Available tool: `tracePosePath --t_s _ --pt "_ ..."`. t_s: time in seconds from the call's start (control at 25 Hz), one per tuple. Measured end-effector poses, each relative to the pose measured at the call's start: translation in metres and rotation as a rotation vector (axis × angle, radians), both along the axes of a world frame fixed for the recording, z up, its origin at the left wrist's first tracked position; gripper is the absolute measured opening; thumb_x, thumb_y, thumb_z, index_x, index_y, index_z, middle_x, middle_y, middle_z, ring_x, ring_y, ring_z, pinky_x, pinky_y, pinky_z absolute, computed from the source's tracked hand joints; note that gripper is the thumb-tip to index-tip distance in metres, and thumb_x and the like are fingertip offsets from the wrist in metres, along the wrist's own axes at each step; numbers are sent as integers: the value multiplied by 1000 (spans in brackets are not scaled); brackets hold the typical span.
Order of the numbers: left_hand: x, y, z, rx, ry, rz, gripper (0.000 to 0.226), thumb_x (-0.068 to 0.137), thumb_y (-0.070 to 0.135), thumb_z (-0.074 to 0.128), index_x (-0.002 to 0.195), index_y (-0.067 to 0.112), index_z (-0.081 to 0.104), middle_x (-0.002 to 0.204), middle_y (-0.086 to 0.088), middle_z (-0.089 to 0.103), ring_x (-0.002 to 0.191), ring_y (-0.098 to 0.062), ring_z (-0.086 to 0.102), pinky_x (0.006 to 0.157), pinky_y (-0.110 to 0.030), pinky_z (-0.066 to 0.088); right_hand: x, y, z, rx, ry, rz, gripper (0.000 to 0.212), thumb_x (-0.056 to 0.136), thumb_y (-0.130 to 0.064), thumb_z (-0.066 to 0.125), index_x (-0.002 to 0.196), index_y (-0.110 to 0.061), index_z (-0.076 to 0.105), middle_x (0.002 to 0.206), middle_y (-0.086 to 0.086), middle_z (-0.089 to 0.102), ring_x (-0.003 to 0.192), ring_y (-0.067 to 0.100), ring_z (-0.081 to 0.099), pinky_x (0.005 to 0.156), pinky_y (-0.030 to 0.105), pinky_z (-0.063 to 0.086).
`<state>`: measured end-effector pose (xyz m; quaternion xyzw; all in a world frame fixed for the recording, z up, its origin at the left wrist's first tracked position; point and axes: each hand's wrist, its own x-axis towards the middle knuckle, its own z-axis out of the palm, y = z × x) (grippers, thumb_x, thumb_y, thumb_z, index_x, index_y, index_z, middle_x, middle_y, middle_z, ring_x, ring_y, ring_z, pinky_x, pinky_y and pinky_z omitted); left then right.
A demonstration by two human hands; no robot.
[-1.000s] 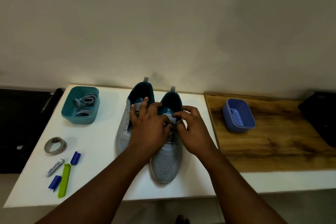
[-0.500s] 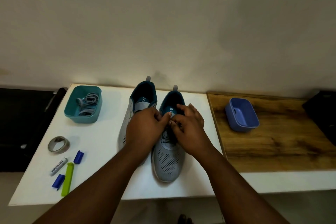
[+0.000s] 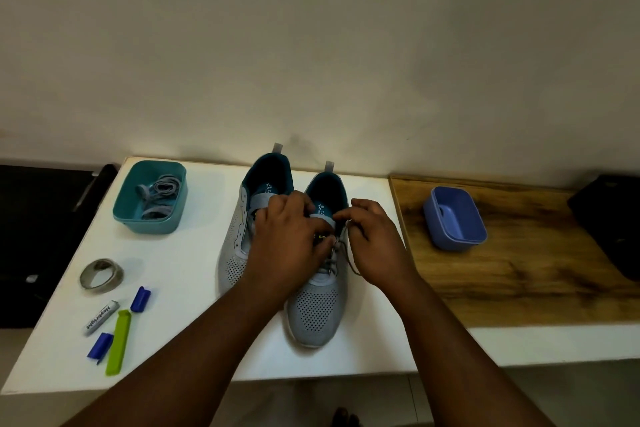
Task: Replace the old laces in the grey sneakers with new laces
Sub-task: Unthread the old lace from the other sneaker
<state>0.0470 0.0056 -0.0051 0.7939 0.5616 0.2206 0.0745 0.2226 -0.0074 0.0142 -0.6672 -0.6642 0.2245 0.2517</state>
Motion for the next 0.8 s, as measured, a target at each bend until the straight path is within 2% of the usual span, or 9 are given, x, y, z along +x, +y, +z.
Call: tracePosePath --t_s 0.08,0.12,0.2,0.28,0.44,0.64,0.8 --pt "4 -3 -3 -17 83 -12 30 88 59 56 109 46 73 149 2 45 142 -29 30 108 -53 25 -1 0 -1 20 9 7 32 98 -6 49 115 -21 72 131 -1 57 119 7 54 98 8 39" --pt "4 -2 -3 -36 81 -7 30 89 58 56 109 46 73 154 1 41 147 -31 23 111 -56 19 -1 0 -2 31 24 4 29 98 -7 50 112 -20 72 126 -2 60 113 5 55 95 6 39" --pt "0 0 -4 -64 40 12 27 90 55 59 108 42 74 154 2 41 150 -31 17 115 -57 13 -2 0 -4 44 80 -21 25 99 -9 51 108 -20 72 119 -5 62 107 3 56 90 6 40" --pt "-1 1 -4 -62 32 2 27 92 53 58 108 39 75 154 3 41 152 -31 14 118 -59 8 0 1 -7 47 146 -53 24 100 -9 52 107 -19 72 117 -6 63 106 3 57 91 12 42" --pt "5 -1 -3 -45 67 34 40 96 53 40 105 37 76 157 1 40 153 -32 10 119 -62 -1 -2 1 -8 51 189 -64 23 101 -11 53 106 -20 73 115 -9 63 105 -2 57 92 14 43" --pt "10 2 -1 -121 82 -2 30 96 54 49 111 43 73 159 4 34 155 -33 -2 117 -68 -6 -2 0 -12 36 210 -36 19 101 -15 56 109 -22 71 117 -13 62 106 -8 56 92 14 46" --pt "9 5 -2 -127 35 20 26 94 51 53 105 39 74 149 7 43 155 -30 3 117 -66 -6 -1 1 -12 32 215 -25 19 99 -13 59 109 -23 71 117 -17 61 107 -11 55 89 12 47"
